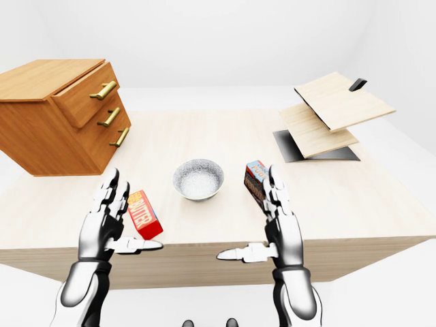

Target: Close the top drawer of the cabinet and put the bowl on top of it.

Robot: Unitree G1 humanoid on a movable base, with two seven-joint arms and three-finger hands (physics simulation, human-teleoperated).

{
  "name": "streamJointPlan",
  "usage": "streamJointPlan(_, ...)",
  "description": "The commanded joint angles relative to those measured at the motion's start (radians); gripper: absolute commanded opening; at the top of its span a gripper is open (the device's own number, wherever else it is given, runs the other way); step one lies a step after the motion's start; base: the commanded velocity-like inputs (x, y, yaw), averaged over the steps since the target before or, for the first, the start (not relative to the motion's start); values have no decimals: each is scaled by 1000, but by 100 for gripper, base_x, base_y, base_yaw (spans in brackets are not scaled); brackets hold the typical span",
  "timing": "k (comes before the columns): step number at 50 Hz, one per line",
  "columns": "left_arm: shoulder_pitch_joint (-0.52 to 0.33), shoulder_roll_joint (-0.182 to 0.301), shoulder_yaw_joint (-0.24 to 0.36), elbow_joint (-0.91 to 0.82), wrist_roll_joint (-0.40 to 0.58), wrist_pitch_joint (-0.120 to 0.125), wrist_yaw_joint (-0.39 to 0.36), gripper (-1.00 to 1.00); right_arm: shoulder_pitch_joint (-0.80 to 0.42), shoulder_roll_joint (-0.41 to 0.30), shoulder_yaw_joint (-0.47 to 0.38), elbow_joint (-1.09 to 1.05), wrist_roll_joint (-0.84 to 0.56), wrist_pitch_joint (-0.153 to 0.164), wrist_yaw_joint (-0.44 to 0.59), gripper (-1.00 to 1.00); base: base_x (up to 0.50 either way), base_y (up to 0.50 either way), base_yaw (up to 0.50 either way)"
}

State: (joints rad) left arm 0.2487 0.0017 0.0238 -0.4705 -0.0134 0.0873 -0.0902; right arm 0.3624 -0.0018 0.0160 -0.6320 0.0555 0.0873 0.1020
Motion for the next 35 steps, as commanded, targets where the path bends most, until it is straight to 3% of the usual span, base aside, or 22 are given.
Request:
streamJointPlan(1,47,-8,11,-81,-10,0,-19,100,52,-1,7,-71,17,0,14,100,0,0,0)
streamJointPlan(18,74,-10,5,-110,-12,0,-26,100,63,-1,12,-62,4,0,2,100,0,0,0)
streamJointPlan(35,69,-11,10,-111,-20,0,-33,100,73,-1,1,-79,22,0,26,100,24,0,0)
